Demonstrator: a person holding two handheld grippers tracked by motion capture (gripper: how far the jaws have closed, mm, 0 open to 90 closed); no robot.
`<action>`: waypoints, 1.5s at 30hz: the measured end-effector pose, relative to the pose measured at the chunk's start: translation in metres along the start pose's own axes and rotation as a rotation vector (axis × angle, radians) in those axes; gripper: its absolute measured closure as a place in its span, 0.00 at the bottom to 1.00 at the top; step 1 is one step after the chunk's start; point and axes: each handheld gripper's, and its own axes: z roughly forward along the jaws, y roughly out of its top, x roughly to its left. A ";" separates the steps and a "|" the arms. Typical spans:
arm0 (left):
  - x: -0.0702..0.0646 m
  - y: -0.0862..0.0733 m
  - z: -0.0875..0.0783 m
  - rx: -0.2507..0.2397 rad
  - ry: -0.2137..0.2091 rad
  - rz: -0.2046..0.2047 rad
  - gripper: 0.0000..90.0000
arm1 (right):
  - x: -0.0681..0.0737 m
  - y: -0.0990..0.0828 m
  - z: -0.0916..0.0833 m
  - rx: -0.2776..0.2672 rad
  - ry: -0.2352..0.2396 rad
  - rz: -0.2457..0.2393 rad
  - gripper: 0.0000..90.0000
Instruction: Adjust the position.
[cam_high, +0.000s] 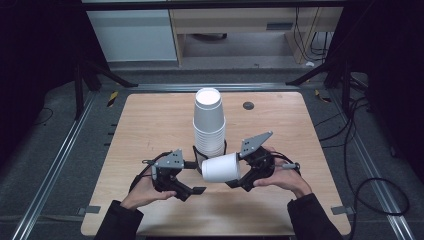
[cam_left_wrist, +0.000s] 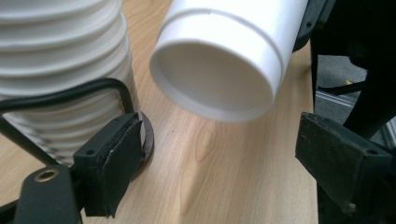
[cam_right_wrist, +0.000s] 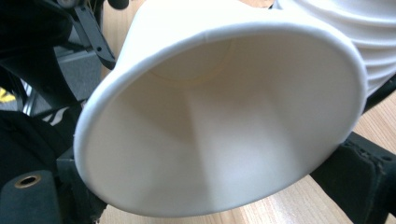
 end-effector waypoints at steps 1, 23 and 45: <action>0.000 0.001 0.000 0.001 -0.003 0.000 0.16 | 0.000 0.002 0.001 0.009 -0.001 -0.008 0.11; -0.001 0.019 0.018 0.121 -0.053 0.096 0.16 | 0.005 0.017 0.021 0.148 0.034 -0.072 0.11; -0.001 0.024 0.028 0.178 -0.071 0.137 0.22 | 0.009 0.026 0.030 0.195 0.059 -0.097 0.11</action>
